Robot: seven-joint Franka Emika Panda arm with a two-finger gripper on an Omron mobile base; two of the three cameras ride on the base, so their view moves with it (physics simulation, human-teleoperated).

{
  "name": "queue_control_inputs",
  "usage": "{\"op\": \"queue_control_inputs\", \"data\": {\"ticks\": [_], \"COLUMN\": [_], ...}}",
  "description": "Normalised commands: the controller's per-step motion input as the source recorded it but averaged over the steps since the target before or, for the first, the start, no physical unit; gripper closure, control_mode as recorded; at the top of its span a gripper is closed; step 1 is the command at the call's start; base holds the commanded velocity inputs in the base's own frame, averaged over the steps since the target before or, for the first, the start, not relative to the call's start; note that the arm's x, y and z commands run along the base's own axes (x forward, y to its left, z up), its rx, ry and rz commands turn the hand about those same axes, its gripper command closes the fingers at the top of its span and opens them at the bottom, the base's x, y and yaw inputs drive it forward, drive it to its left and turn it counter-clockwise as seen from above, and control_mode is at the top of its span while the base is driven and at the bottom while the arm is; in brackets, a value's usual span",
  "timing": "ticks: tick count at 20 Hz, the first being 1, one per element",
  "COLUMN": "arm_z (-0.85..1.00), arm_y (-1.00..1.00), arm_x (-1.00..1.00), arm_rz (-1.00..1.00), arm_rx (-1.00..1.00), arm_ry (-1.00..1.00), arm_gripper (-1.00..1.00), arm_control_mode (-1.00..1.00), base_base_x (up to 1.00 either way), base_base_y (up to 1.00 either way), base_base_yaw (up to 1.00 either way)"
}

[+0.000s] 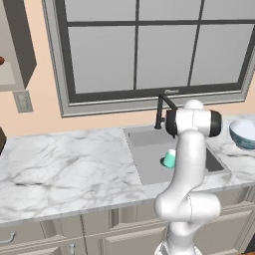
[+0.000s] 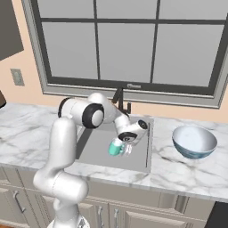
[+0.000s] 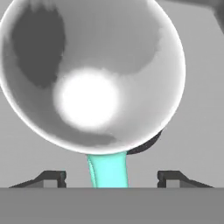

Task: Pick the mug and place it in the sink. Pick the bowl and place it in the open cabinet and then close the cabinet.

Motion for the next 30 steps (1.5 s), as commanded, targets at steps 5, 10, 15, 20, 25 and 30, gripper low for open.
{"op": "queue_control_inputs", "data": {"ticks": [5, 10, 15, 20, 25, 30], "arm_z": [0.56, 0.56, 0.52, 0.63, 0.71, 0.75], "arm_y": [0.00, 0.00, -0.14, -0.12, -0.21, -0.17], "arm_x": [-0.01, -0.01, -0.08, -0.12, -0.19, -0.21], "arm_rz": [0.05, 0.03, 0.00, -0.02, -0.09, -0.15], "arm_rx": [0.00, 0.00, 0.00, 0.00, 0.00, 0.00], "arm_ry": [0.00, 0.00, 0.00, -0.05, -0.14, -0.10], "arm_gripper": [-1.00, -1.00, -1.00, -1.00, -1.00, -1.00], "arm_control_mode": [-1.00, -1.00, -1.00, -1.00, -1.00, -1.00], "base_base_x": [0.00, 0.00, 0.00, 0.00, 0.00, 0.00], "base_base_y": [0.00, 0.00, 0.00, 0.00, 0.00, 0.00], "base_base_yaw": [0.00, 0.00, 0.00, 0.00, 0.00, 0.00]}}
